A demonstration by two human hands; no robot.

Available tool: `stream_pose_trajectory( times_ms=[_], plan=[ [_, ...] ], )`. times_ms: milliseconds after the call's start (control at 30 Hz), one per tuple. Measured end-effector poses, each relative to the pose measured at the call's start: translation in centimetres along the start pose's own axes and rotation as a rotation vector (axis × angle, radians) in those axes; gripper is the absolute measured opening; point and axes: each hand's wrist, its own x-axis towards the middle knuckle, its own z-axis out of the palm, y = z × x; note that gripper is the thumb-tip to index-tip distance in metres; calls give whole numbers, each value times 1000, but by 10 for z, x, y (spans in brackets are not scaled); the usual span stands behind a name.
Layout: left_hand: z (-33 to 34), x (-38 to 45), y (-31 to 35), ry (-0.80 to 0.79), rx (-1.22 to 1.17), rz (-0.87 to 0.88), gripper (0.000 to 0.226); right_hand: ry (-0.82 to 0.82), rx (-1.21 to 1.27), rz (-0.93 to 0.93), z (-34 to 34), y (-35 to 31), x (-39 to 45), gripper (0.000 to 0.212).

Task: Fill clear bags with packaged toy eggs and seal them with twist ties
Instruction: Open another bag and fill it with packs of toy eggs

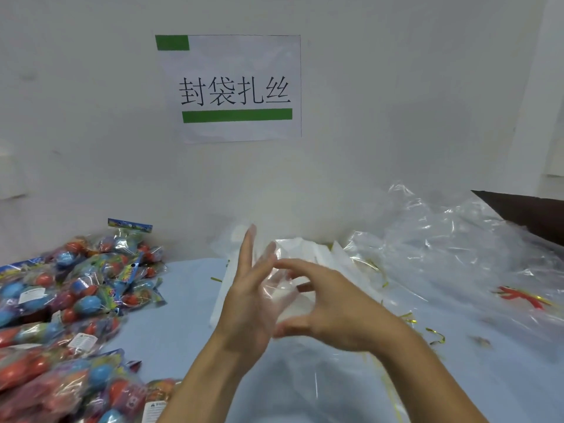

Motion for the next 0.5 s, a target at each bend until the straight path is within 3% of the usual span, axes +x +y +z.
stream_pose_trajectory(
  times_ms=[67, 200, 300, 367, 400, 500],
  plan=[
    [3, -1, 2, -45, -110, -48, 67, -11, -54, 17, 9, 1, 2, 90],
    [-5, 0, 6, -81, -53, -105, 56, 257, -42, 14, 0, 6, 5, 27],
    [-7, 0, 3, 15, 193, -51, 43, 420, 325, 80, -15, 0, 3, 30],
    [-8, 2, -2, 217, 435, 43, 29, 470, 632, 138, -24, -4, 3, 31],
    [-11, 4, -3, 341, 540, 75, 32, 462, 775, 170, -28, -4, 3, 27],
    [-20, 7, -1, 534, 580, -5, 81, 312, 1085, 225, -36, -7, 0, 28]
  ],
)
